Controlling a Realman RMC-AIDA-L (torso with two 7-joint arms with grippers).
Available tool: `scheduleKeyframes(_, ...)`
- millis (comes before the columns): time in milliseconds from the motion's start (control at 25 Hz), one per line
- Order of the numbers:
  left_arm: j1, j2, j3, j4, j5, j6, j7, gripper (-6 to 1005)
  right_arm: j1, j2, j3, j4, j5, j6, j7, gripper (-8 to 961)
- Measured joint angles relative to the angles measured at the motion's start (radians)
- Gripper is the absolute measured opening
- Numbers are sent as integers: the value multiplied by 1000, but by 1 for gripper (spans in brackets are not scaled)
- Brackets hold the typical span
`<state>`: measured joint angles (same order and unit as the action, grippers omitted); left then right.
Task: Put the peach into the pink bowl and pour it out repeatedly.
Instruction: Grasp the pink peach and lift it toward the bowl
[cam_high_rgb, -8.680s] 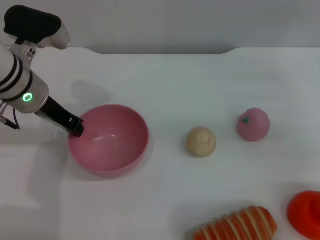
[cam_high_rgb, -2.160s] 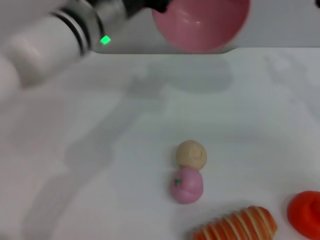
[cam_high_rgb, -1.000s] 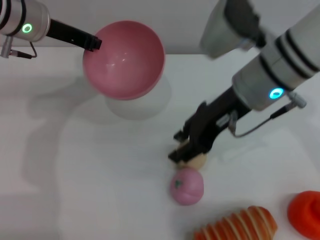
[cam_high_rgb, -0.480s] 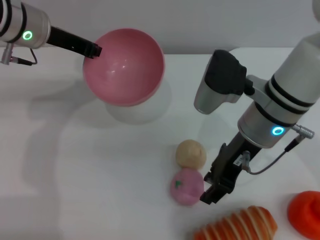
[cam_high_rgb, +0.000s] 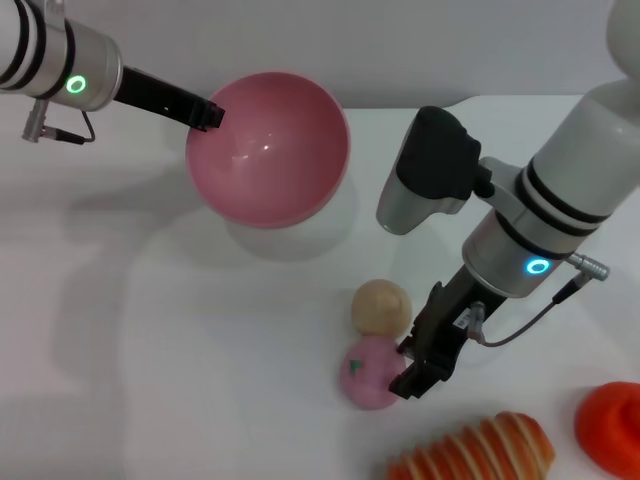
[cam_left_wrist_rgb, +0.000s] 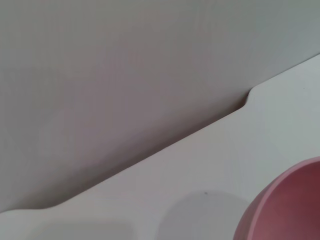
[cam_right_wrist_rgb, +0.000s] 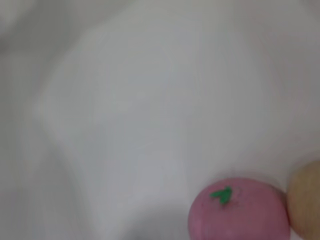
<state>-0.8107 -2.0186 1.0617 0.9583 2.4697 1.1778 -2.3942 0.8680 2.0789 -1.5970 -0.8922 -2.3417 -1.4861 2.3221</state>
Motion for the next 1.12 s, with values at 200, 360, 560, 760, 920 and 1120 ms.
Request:
scheduleKeyframes(200,7,-5,0,0,0,1,1,42,6,2,-39,2,25,25,0,510)
scheduleKeyframes(360,11,-8,0,-3,0,0,5,42,10,3,-82,3,52,42,-1,510)
scheduleKeyframes(560,20,-8,0,-1,0,-5,6,43,12,4,-103,3,56,65,0,493)
scheduleKeyframes(760,25,-8,0,1,0,-6,9,42,8,4,-104,-4,56,86,-1,414)
scheduleKeyframes(920,29,-8,0,0,0,-7,9,43,8,4,-105,-5,56,88,-1,351)
scheduleKeyframes(1120,32,-6,0,3,0,-7,9,43,3,4,-110,-20,56,82,-2,181)
